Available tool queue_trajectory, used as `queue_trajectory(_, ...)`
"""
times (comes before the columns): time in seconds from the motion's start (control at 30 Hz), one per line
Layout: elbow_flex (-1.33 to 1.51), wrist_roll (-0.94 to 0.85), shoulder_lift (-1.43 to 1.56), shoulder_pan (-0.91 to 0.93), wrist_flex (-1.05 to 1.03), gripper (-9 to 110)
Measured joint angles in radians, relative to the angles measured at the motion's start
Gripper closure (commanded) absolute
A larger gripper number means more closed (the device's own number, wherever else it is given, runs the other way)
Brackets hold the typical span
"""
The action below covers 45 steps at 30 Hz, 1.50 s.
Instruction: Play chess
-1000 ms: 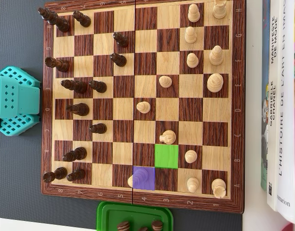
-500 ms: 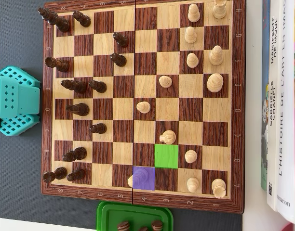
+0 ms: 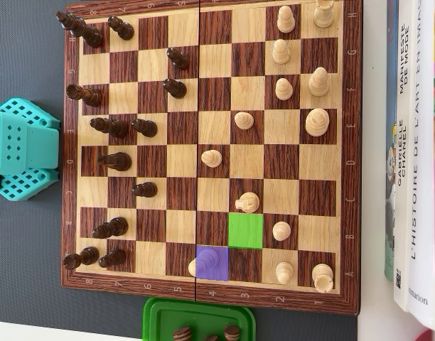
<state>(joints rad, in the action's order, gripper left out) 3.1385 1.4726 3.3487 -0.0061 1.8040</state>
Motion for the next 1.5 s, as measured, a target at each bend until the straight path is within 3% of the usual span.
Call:
queue_trajectory(0.87, 0.000, -0.002, 0.000, 0.000, -0.018, 86)
queue_trajectory(1.23, 0.000, -0.002, 0.000, 0.000, -0.258, 86)
queue_trajectory(1.5, -0.040, -0.002, 0.000, 0.000, -0.561, 86)
